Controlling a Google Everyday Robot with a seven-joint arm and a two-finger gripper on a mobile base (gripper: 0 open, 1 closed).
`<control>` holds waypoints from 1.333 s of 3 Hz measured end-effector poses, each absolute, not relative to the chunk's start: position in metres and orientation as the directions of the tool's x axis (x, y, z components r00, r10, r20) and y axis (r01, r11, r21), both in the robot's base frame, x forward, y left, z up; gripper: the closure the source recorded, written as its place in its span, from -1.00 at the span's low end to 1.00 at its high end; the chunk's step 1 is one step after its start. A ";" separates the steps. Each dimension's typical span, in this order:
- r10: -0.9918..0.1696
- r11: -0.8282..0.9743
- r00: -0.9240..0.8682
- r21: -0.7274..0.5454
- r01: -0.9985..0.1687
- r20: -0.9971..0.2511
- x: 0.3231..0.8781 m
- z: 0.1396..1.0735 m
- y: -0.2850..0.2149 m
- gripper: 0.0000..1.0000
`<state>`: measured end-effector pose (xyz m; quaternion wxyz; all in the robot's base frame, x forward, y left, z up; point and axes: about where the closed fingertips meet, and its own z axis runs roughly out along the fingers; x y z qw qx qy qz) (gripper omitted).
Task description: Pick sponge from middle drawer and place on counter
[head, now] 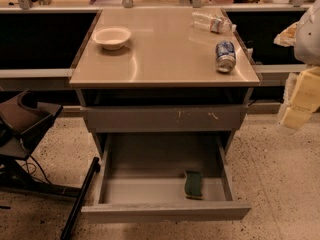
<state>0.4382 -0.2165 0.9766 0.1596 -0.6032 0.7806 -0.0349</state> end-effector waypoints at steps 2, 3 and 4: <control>-0.953 0.250 -0.205 -0.201 -0.947 -0.223 0.435 0.936 -0.205 -1.00; -0.922 0.194 -0.165 -0.050 -0.980 -0.351 0.436 0.827 -0.160 -1.00; -0.875 0.147 -0.186 0.122 -0.982 -0.447 0.434 0.699 -0.113 -1.00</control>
Offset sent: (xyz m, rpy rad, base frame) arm -0.0149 0.0536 -0.2010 0.1253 0.2269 0.1310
